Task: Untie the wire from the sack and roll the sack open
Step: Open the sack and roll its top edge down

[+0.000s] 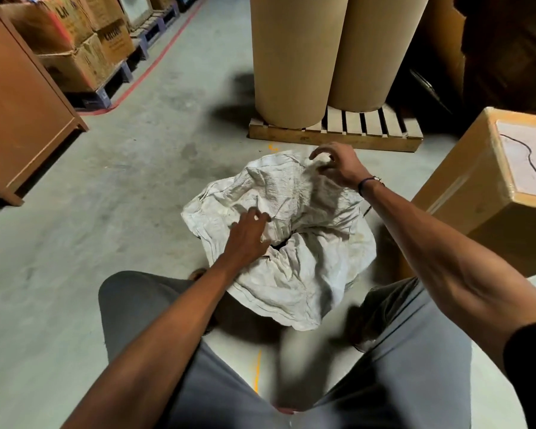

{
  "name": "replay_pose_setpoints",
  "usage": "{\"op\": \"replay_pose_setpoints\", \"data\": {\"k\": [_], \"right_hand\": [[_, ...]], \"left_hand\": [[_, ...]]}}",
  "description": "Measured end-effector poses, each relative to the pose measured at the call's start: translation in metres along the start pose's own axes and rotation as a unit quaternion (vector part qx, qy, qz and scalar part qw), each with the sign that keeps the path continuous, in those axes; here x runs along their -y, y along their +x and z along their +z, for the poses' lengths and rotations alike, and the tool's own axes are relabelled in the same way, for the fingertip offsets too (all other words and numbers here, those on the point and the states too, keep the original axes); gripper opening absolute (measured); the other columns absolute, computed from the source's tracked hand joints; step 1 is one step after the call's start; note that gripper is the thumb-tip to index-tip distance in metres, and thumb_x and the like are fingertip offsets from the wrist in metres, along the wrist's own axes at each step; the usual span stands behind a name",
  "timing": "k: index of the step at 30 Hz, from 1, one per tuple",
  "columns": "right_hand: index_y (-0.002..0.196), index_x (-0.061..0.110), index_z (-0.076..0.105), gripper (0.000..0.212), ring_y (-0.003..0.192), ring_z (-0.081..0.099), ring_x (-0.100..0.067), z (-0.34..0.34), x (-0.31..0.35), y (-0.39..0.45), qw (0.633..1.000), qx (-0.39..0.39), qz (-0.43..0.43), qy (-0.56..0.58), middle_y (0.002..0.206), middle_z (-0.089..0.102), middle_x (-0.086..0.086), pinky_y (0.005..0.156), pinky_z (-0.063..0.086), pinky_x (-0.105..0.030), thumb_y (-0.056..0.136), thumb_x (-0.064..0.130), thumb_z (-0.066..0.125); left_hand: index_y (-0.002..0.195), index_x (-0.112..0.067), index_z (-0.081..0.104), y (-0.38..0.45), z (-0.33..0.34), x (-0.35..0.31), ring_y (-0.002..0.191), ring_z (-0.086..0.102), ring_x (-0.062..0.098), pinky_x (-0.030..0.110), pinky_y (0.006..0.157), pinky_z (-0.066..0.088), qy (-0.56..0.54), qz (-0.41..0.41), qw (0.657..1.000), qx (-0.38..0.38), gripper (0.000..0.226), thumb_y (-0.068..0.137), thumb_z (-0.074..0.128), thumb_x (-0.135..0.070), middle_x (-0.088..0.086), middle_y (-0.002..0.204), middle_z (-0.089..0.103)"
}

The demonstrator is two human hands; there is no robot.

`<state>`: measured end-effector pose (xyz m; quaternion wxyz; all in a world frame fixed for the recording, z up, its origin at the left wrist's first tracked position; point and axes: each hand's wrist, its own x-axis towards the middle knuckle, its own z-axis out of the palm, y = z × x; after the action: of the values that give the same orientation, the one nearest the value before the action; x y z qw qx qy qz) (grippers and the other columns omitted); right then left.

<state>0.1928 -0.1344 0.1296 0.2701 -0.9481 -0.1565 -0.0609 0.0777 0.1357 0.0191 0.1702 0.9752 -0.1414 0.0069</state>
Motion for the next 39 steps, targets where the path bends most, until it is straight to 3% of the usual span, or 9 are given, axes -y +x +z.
{"op": "replay_pose_setpoints", "data": {"k": [5, 9, 12, 20, 23, 26, 31, 37, 39], "right_hand": [[0.124, 0.015, 0.070, 0.045, 0.120, 0.061, -0.026, 0.015, 0.010, -0.008, 0.999, -0.016, -0.025, 0.040, 0.136, 0.061, -0.012, 0.102, 0.056, -0.045, 0.083, 0.005, 0.083], [0.123, 0.015, 0.063, 0.038, 0.126, 0.052, -0.025, 0.045, 0.023, -0.053, 0.968, -0.248, 0.013, 0.025, 0.135, 0.051, -0.010, 0.103, 0.045, -0.029, 0.089, 0.024, 0.076], [0.114, 0.018, 0.066, 0.030, 0.112, 0.054, -0.022, 0.090, 0.029, -0.108, 0.970, -0.232, 0.065, 0.035, 0.120, 0.054, -0.006, 0.088, 0.045, -0.030, 0.091, 0.033, 0.077], [0.132, 0.021, 0.063, 0.043, 0.117, 0.059, -0.035, 0.173, 0.024, -0.189, 0.965, 0.079, 0.245, 0.057, 0.119, 0.066, -0.017, 0.089, 0.050, -0.042, 0.092, 0.029, 0.075], [0.138, 0.025, 0.061, 0.060, 0.112, 0.067, -0.038, 0.168, 0.018, -0.192, 0.966, 0.055, 0.235, 0.095, 0.121, 0.074, -0.017, 0.085, 0.056, -0.046, 0.083, 0.002, 0.065], [0.132, 0.026, 0.067, 0.049, 0.099, 0.071, -0.035, 0.143, 0.001, -0.189, 0.983, 0.069, 0.157, 0.068, 0.108, 0.077, -0.014, 0.083, 0.056, -0.046, 0.086, 0.018, 0.053], [0.120, 0.015, 0.077, 0.040, 0.115, 0.065, -0.035, 0.070, -0.038, -0.161, 0.980, 0.160, 0.097, -0.060, 0.120, 0.072, -0.014, 0.103, 0.050, -0.041, 0.085, 0.001, 0.064], [0.108, 0.011, 0.083, 0.029, 0.104, 0.068, -0.038, -0.014, -0.072, -0.128, 0.974, 0.103, 0.168, -0.108, 0.108, 0.077, -0.017, 0.081, 0.044, -0.034, 0.085, -0.003, 0.071], [0.108, 0.014, 0.083, 0.032, 0.094, 0.066, -0.034, -0.014, -0.065, -0.125, 0.974, 0.122, 0.161, -0.098, 0.099, 0.075, -0.012, 0.074, 0.037, -0.028, 0.083, -0.003, 0.073]], "left_hand": [[0.137, -0.042, 0.053, 0.044, -0.006, -0.006, 0.155, 0.012, 0.043, 0.075, 0.112, 0.018, 0.185, 0.057, 0.979, 0.056, 0.084, 0.062, 0.090, -0.049, 0.013, 0.171, 0.007], [0.152, -0.043, 0.041, 0.063, -0.005, 0.015, 0.155, -0.017, 0.047, 0.082, 0.109, -0.004, 0.151, 0.022, 0.973, 0.172, 0.107, 0.060, 0.095, -0.046, 0.012, 0.170, -0.021], [0.155, -0.043, 0.036, 0.068, -0.003, 0.028, 0.154, -0.018, 0.048, 0.083, 0.109, -0.002, 0.137, 0.005, 0.972, 0.193, 0.112, 0.061, 0.097, -0.037, 0.010, 0.168, -0.028], [0.138, -0.023, 0.052, 0.061, 0.013, 0.040, 0.137, 0.039, 0.049, 0.068, 0.104, 0.038, 0.098, 0.000, 0.988, 0.120, 0.060, 0.084, 0.076, -0.012, 0.015, 0.167, 0.007], [0.125, -0.016, 0.056, 0.055, 0.009, 0.042, 0.123, 0.053, 0.048, 0.063, 0.097, 0.046, 0.087, -0.034, 0.991, 0.093, 0.048, 0.083, 0.080, -0.017, 0.018, 0.154, 0.025], [0.128, -0.013, 0.055, 0.045, 0.004, 0.058, 0.127, 0.050, 0.051, 0.064, 0.098, 0.045, 0.086, -0.066, 0.992, 0.059, 0.050, 0.085, 0.077, -0.026, 0.024, 0.153, 0.027], [0.138, -0.008, 0.048, 0.024, -0.018, 0.095, 0.129, 0.051, 0.052, 0.069, 0.102, 0.037, 0.124, -0.142, 0.979, 0.076, 0.095, 0.064, 0.089, -0.052, 0.029, 0.159, 0.019], [0.154, -0.014, 0.038, -0.011, -0.012, 0.127, 0.145, 0.037, 0.048, 0.064, 0.116, 0.030, 0.070, -0.279, 0.945, 0.157, 0.117, 0.068, 0.058, -0.090, 0.027, 0.165, 0.022], [0.147, -0.012, 0.047, -0.010, -0.021, 0.101, 0.140, 0.046, 0.043, 0.053, 0.107, 0.042, 0.078, -0.273, 0.945, 0.164, 0.097, 0.075, 0.069, -0.073, 0.026, 0.156, 0.038]]}}
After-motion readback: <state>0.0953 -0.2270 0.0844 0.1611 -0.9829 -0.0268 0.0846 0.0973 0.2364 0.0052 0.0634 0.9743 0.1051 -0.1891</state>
